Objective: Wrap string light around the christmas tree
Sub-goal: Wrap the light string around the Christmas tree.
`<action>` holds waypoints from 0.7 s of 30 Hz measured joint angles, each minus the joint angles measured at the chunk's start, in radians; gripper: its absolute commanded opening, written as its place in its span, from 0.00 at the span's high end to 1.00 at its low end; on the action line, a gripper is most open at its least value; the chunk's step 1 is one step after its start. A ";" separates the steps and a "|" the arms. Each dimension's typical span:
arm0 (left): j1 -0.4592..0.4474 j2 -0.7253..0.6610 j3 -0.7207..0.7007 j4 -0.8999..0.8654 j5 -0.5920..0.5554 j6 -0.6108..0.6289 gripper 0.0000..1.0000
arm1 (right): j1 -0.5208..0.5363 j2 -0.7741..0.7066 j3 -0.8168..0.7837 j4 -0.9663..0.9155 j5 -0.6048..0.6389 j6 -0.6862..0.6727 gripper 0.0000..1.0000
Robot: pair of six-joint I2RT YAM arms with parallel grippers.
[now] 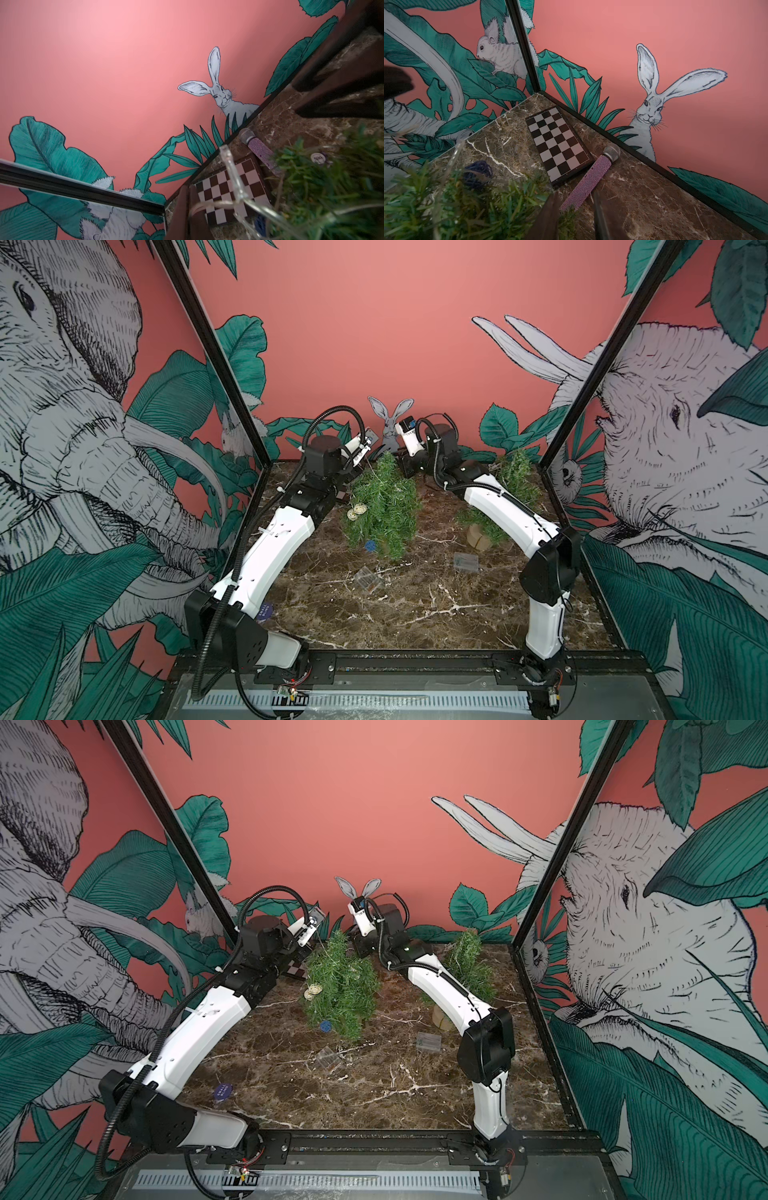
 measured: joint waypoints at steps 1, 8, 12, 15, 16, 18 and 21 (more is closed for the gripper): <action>0.008 0.015 0.019 0.005 0.010 0.010 0.98 | 0.000 0.000 -0.002 0.008 -0.007 0.004 0.73; 0.041 0.120 0.138 0.032 0.116 0.039 0.93 | 0.000 -0.004 -0.044 0.042 -0.047 0.037 0.74; 0.041 0.193 0.176 0.038 0.165 0.037 0.86 | 0.000 -0.004 -0.050 0.042 -0.054 0.043 0.75; 0.040 0.241 0.190 0.036 0.190 0.036 0.64 | 0.000 -0.005 -0.050 0.042 -0.054 0.043 0.75; 0.041 0.254 0.192 0.029 0.196 0.027 0.59 | 0.000 -0.006 -0.054 0.045 -0.054 0.043 0.75; 0.041 0.269 0.195 0.012 0.198 0.024 0.52 | 0.000 -0.010 -0.066 0.047 -0.054 0.042 0.75; 0.041 0.282 0.216 -0.018 0.188 0.020 0.48 | 0.000 -0.010 -0.068 0.047 -0.053 0.040 0.75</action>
